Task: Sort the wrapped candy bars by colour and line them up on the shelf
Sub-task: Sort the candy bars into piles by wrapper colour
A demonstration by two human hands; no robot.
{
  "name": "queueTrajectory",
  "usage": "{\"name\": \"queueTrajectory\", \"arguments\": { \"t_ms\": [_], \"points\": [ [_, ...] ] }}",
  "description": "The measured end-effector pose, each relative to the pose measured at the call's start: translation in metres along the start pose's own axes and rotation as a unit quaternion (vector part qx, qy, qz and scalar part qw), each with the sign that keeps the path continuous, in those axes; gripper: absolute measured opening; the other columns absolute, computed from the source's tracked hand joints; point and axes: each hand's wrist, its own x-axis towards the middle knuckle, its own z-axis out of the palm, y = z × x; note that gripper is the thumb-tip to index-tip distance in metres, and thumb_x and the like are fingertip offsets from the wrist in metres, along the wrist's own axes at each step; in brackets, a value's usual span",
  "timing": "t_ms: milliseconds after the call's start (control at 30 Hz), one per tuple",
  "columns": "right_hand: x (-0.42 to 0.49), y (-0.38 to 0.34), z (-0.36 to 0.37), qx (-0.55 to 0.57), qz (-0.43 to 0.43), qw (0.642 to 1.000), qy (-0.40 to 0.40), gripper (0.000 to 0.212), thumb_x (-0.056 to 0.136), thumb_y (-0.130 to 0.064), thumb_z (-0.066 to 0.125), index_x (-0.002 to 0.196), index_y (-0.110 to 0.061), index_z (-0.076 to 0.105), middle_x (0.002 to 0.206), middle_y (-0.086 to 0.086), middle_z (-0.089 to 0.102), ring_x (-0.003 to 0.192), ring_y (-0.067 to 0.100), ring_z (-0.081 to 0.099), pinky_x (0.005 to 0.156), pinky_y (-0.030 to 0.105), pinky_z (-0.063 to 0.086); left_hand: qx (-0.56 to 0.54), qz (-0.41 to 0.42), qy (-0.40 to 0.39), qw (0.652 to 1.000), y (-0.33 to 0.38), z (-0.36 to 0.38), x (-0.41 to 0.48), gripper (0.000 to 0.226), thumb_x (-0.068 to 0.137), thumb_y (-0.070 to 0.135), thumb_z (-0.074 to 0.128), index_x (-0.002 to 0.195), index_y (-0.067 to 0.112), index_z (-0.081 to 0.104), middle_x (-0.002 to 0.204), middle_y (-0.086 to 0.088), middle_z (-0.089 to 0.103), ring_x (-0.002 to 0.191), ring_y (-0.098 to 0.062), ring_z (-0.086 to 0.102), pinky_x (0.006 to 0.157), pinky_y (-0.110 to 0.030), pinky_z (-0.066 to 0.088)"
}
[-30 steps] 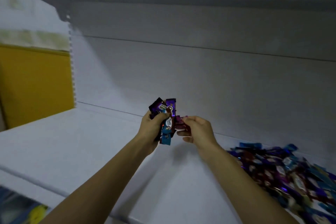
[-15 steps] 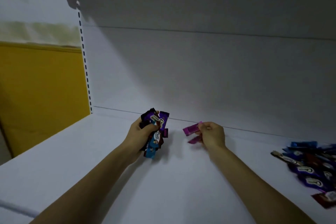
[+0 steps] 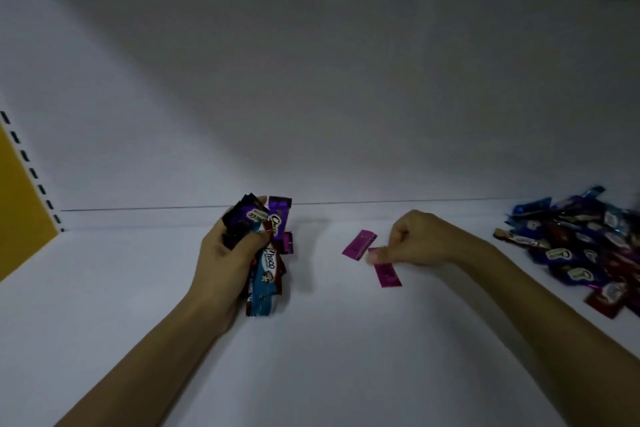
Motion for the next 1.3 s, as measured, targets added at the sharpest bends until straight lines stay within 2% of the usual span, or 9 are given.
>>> {"name": "queueTrajectory", "arguments": {
  "t_ms": [167, 267, 367, 533, 667, 800, 900, 1033, 1300],
  "points": [
    [-0.01, -0.006, -0.001, 0.056, -0.02, 0.998, -0.01, 0.011, 0.071, -0.019, 0.08, 0.068, -0.012, 0.073, 0.072, 0.005, 0.072, 0.06, 0.008, 0.061, 0.059, 0.022, 0.048, -0.002, -0.005, 0.001, 1.0, 0.002, -0.001, 0.0, 0.028, 0.09, 0.001, 0.057, 0.106, 0.023, 0.065, 0.081, -0.005, 0.072, 0.064, -0.018, 0.068, 0.053, -0.03, 0.053],
    [-0.009, -0.008, 0.003, 0.143, -0.054, 0.986, 0.065, 0.013, 0.074, -0.006, 0.076, 0.07, -0.015, 0.068, 0.073, 0.011, 0.07, 0.061, 0.014, 0.061, 0.058, 0.022, 0.047, -0.012, -0.007, 0.0, 1.0, 0.004, 0.001, -0.002, 0.029, 0.09, 0.001, 0.057, 0.106, 0.024, 0.065, 0.076, -0.002, 0.073, 0.06, -0.016, 0.067, 0.05, -0.027, 0.052],
    [-0.007, -0.012, 0.012, 0.301, -0.101, 0.943, 0.099, 0.012, 0.075, -0.003, 0.076, 0.08, -0.01, 0.067, 0.082, 0.014, 0.07, 0.069, 0.017, 0.064, 0.065, 0.023, 0.05, -0.022, -0.005, 0.008, 1.0, 0.005, 0.004, -0.003, 0.028, 0.09, 0.0, 0.056, 0.107, 0.02, 0.065, 0.071, -0.005, 0.07, 0.054, -0.017, 0.065, 0.046, -0.026, 0.051],
    [-0.006, -0.017, 0.028, 0.189, -0.155, 0.932, 0.268, 0.007, 0.084, -0.023, 0.07, 0.089, -0.021, 0.067, 0.092, -0.006, 0.063, 0.082, 0.006, 0.056, 0.073, 0.015, 0.041, -0.039, -0.025, -0.015, 0.999, 0.007, 0.01, -0.004, 0.028, 0.089, 0.002, 0.056, 0.109, 0.019, 0.066, 0.075, -0.011, 0.067, 0.055, -0.019, 0.062, 0.048, -0.029, 0.051],
    [-0.028, -0.055, 0.043, 0.394, -0.191, 0.893, 0.104, 0.017, 0.086, -0.033, 0.063, 0.074, -0.023, 0.069, 0.071, -0.005, 0.07, 0.063, 0.002, 0.062, 0.064, 0.014, 0.049, -0.052, -0.054, -0.052, 0.996, 0.011, 0.017, -0.011, 0.03, 0.075, 0.011, 0.066, 0.104, 0.017, 0.068, 0.08, -0.015, 0.066, 0.058, -0.021, 0.062, 0.05, -0.029, 0.052],
    [-0.035, -0.063, 0.054, 0.464, -0.178, 0.867, 0.034, 0.016, 0.085, -0.009, 0.067, 0.072, -0.018, 0.069, 0.061, -0.007, 0.069, 0.055, 0.002, 0.062, 0.058, 0.014, 0.048, -0.026, -0.064, -0.092, 0.993, 0.01, 0.024, -0.017, 0.034, 0.066, 0.011, 0.072, 0.1, 0.015, 0.07, 0.074, -0.013, 0.066, 0.056, -0.018, 0.061, 0.048, -0.029, 0.051],
    [-0.033, -0.057, 0.049, 0.464, -0.152, 0.872, 0.037, 0.014, 0.087, -0.003, 0.064, 0.077, -0.013, 0.068, 0.055, -0.008, 0.067, 0.052, -0.001, 0.061, 0.054, 0.009, 0.044, -0.017, -0.066, -0.071, 0.995, 0.009, 0.025, -0.016, 0.044, 0.066, 0.013, 0.067, 0.11, 0.01, 0.063, 0.073, -0.012, 0.064, 0.054, -0.019, 0.061, 0.049, -0.03, 0.053],
    [-0.032, -0.058, 0.052, 0.45, -0.132, 0.882, 0.049, 0.015, 0.09, -0.003, 0.058, 0.079, -0.01, 0.064, 0.063, -0.003, 0.068, 0.054, 0.003, 0.064, 0.052, 0.009, 0.043, -0.015, -0.061, -0.068, 0.996, 0.008, 0.026, -0.017, 0.033, 0.085, 0.0, 0.058, 0.114, 0.016, 0.064, 0.072, -0.009, 0.067, 0.054, -0.018, 0.062, 0.048, -0.029, 0.051],
    [-0.018, -0.038, 0.032, 0.447, -0.1, 0.87, 0.185, 0.013, 0.093, -0.003, 0.054, 0.083, -0.011, 0.06, 0.068, -0.001, 0.068, 0.048, 0.002, 0.062, 0.044, 0.011, 0.043, -0.063, -0.084, -0.035, 0.994, 0.003, 0.018, -0.01, 0.03, 0.089, 0.004, 0.057, 0.115, 0.019, 0.064, 0.079, -0.011, 0.071, 0.057, -0.02, 0.064, 0.049, -0.028, 0.052]
  ]
}}
